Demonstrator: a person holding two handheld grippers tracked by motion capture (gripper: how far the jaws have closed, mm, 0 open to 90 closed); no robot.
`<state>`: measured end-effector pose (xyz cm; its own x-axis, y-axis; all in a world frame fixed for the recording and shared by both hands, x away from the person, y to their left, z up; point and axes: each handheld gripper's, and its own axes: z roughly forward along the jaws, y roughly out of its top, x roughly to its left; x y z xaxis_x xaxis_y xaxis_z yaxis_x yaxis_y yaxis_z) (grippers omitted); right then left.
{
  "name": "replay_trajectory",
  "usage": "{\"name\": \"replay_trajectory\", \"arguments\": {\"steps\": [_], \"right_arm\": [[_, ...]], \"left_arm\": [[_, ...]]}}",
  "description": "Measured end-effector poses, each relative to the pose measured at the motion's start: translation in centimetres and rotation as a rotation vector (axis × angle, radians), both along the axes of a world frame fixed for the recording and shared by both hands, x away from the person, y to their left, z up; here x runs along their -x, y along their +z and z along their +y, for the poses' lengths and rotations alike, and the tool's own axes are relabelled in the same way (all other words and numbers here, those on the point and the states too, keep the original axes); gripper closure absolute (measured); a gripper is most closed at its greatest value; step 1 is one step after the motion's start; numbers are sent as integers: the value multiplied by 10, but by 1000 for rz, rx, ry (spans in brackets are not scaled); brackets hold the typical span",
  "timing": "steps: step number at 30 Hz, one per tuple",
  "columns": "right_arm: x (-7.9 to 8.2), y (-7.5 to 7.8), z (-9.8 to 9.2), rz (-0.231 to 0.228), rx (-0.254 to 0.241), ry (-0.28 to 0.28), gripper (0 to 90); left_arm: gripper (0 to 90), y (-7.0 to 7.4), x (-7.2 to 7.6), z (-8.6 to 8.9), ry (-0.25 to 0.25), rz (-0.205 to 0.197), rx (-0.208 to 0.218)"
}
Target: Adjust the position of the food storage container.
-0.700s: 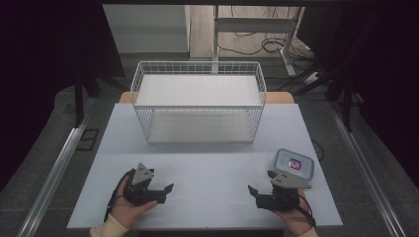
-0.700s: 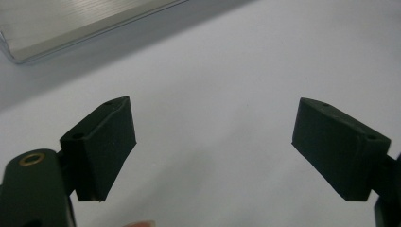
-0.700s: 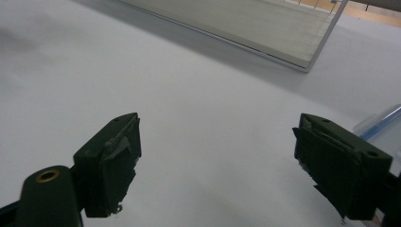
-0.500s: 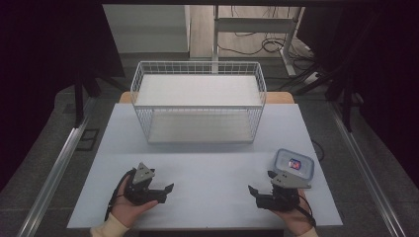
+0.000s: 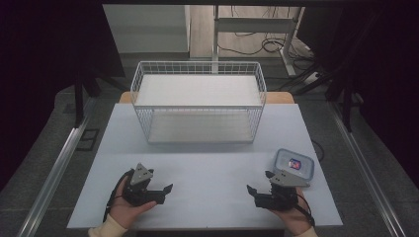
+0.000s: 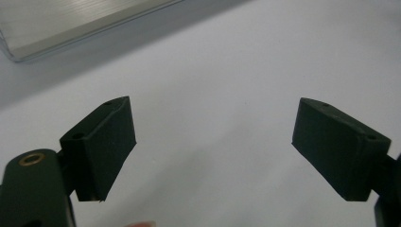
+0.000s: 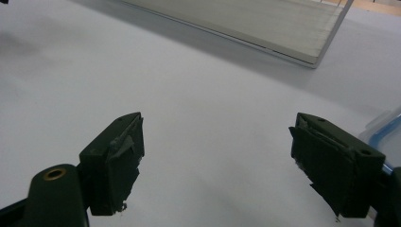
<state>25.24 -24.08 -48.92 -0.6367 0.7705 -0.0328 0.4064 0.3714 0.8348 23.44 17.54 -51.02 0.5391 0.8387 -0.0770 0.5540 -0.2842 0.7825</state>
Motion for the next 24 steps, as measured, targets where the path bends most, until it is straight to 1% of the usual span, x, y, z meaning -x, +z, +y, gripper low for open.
{"name": "replay_trajectory", "arguments": {"steps": [2, 8, 10, 12, 16, 19, 21, 22, 24], "right_arm": [[-1, -1, 0, -1, 4, 3, 181], [-2, 2, -2, 19, -19, -1, 188], [-3, 4, -1, 24, -14, 2, 191], [-5, 6, 0, 28, -8, 7, 192], [-9, 16, 0, 14, 24, 13, 220], [-15, 24, -1, 15, 20, 6, 240], [-19, 30, -2, 17, 25, 7, 254], [-19, 30, -2, 17, 25, 7, 254], [-28, 39, -3, 20, 34, 8, 285]], "left_arm": [[137, 0, -1, 0, 5, 0, 1], [137, -1, -1, -2, 4, 2, -5], [137, -1, -1, -2, -3, 4, -14], [136, -1, -2, -2, -11, 8, -14], [136, -2, -7, -6, -34, 16, -18], [136, -2, -8, -7, -47, 15, -28], [136, -2, -7, -7, -50, 18, -26], [136, -2, -7, -7, -50, 18, -26], [136, -1, -5, -4, -42, 16, -20]]}}
